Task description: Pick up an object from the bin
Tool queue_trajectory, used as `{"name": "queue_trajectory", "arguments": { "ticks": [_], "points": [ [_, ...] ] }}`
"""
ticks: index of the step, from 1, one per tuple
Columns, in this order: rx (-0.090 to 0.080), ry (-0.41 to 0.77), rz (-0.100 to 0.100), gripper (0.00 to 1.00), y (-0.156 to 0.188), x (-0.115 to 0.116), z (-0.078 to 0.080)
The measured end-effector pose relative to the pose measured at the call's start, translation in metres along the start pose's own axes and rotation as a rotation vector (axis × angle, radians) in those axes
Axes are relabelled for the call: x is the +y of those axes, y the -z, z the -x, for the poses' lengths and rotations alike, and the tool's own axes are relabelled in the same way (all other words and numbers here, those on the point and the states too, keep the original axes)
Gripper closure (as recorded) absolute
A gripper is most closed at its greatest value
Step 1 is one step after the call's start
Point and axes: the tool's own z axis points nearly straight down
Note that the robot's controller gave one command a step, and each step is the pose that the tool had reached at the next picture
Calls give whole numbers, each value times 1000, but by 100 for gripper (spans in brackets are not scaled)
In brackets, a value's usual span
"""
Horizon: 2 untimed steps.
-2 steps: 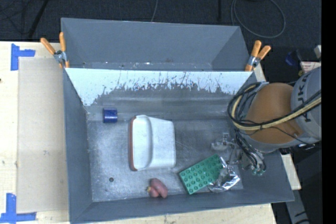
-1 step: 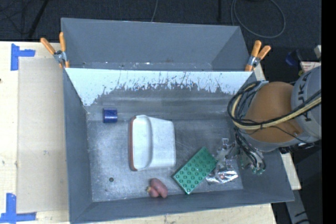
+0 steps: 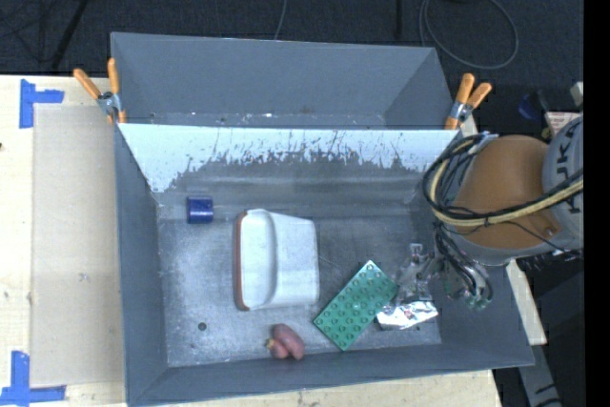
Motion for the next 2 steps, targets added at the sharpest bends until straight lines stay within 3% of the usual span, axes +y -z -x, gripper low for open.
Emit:
{"name": "queue_trajectory", "arguments": {
  "ticks": [2],
  "points": [
    [-2,6,-1,100,70,0,2]
  ]
}}
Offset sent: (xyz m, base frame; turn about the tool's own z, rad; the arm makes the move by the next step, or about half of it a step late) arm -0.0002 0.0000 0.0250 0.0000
